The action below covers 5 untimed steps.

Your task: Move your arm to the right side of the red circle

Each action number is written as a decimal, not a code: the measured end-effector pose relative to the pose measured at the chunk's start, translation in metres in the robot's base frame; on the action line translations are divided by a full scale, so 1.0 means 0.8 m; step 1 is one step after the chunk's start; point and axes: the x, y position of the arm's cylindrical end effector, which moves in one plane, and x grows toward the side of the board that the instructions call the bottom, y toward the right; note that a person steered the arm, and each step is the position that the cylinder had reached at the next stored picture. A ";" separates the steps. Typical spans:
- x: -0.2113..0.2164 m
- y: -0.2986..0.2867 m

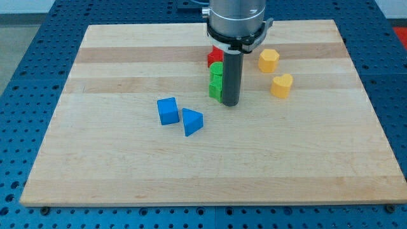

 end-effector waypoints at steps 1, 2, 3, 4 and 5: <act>-0.008 0.000; -0.008 0.000; -0.007 0.014; -0.007 0.044; -0.008 0.058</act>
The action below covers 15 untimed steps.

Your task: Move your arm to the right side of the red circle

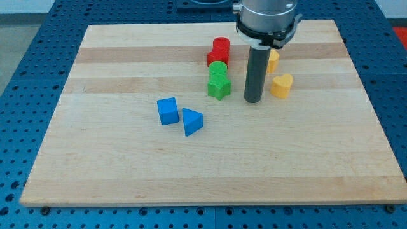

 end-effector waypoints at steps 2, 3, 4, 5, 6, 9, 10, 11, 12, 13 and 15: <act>-0.029 0.000; -0.029 0.000; -0.029 0.000; -0.036 0.000; -0.056 0.000; -0.123 0.000; -0.136 0.000; -0.145 0.000; -0.154 0.000; -0.157 -0.008; -0.157 -0.021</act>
